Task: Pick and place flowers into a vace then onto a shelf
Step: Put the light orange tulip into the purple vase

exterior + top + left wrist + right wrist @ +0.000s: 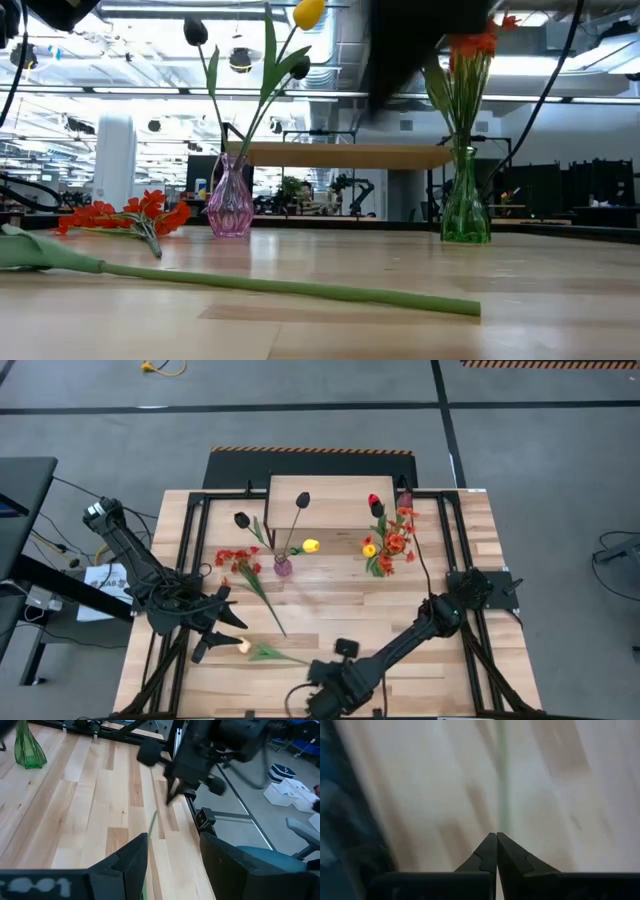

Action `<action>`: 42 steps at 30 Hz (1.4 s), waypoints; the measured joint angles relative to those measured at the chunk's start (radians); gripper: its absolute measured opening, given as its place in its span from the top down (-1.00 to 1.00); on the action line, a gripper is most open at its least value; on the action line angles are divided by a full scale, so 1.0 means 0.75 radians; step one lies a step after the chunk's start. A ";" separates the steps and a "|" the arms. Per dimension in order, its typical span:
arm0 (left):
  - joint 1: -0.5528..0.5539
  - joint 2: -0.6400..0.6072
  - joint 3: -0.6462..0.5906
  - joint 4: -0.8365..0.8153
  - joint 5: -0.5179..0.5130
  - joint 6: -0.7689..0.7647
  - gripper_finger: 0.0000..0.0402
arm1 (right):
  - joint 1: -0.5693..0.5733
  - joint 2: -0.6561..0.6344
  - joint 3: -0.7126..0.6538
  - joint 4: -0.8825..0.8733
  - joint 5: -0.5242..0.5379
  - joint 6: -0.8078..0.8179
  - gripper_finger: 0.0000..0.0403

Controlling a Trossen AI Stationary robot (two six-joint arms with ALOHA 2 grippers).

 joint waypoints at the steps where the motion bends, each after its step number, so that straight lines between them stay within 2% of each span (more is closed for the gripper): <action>1: 0.000 0.000 0.000 0.000 0.000 0.000 0.16 | -0.006 0.000 -0.006 0.099 0.020 -0.039 1.00; 4: 0.000 0.000 0.000 0.000 0.000 0.000 0.16 | -0.035 0.000 -0.026 0.391 0.049 -0.210 0.99; 8: 0.000 0.000 0.000 0.001 0.000 0.000 0.16 | -0.085 0.000 -0.026 0.632 0.082 -0.382 0.89; 15: 0.000 0.000 0.000 0.000 0.013 0.000 0.16 | -0.189 0.067 -0.022 0.841 0.089 -0.522 0.48; 19: 0.000 0.000 0.000 0.000 0.014 0.000 0.16 | -0.226 0.117 -0.025 0.848 0.056 -0.536 0.26; 25: 0.000 0.000 0.000 0.000 0.016 -0.013 0.16 | -0.253 0.184 -0.022 0.875 0.041 -0.538 0.07; 32: 0.000 0.000 0.000 0.000 0.015 -0.014 0.16 | -0.257 0.245 -0.027 0.840 0.029 -0.541 0.04; 42: 0.000 0.001 0.000 0.000 0.015 -0.021 0.16 | -0.271 0.291 -0.015 0.839 0.032 -0.522 0.18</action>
